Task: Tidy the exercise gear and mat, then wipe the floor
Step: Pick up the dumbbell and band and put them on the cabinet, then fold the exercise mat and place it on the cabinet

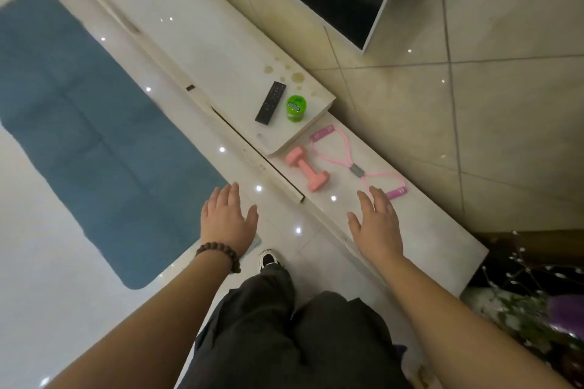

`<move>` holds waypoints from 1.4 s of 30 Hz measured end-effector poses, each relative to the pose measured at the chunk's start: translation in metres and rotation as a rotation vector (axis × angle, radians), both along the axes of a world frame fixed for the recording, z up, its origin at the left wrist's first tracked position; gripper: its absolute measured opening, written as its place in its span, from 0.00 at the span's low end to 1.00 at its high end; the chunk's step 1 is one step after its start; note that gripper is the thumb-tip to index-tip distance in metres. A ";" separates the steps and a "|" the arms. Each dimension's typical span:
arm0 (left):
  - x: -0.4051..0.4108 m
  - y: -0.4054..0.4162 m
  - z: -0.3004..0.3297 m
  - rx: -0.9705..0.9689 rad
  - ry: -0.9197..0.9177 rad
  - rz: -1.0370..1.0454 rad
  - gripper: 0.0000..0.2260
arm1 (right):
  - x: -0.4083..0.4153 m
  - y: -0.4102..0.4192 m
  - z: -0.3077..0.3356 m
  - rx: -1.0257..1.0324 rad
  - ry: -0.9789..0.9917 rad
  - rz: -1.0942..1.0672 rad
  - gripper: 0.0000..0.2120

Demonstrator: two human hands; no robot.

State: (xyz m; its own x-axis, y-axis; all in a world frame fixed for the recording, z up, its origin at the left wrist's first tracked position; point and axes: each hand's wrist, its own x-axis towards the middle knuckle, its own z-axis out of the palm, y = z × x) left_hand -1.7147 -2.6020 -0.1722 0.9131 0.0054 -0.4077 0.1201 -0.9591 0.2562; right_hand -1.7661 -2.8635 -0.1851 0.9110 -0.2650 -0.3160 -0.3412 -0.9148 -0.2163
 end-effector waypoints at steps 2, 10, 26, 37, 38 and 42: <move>-0.022 0.011 0.009 0.010 -0.003 0.060 0.29 | -0.005 0.010 0.011 0.025 -0.010 0.016 0.25; -0.113 0.038 0.032 0.020 -0.056 0.350 0.28 | -0.032 0.046 0.033 0.101 -0.032 0.195 0.24; -0.283 0.177 0.072 0.085 -0.085 0.840 0.28 | -0.093 0.231 0.052 0.201 -0.037 0.667 0.19; -0.379 0.404 0.070 0.081 -0.114 0.990 0.27 | -0.154 0.493 0.050 0.255 -0.030 0.773 0.20; -0.386 0.428 0.071 0.091 -0.119 0.980 0.27 | -0.160 0.519 0.051 0.262 -0.036 0.783 0.20; -0.408 0.515 0.081 0.139 -0.142 0.957 0.27 | -0.181 0.608 0.060 0.272 -0.043 0.823 0.20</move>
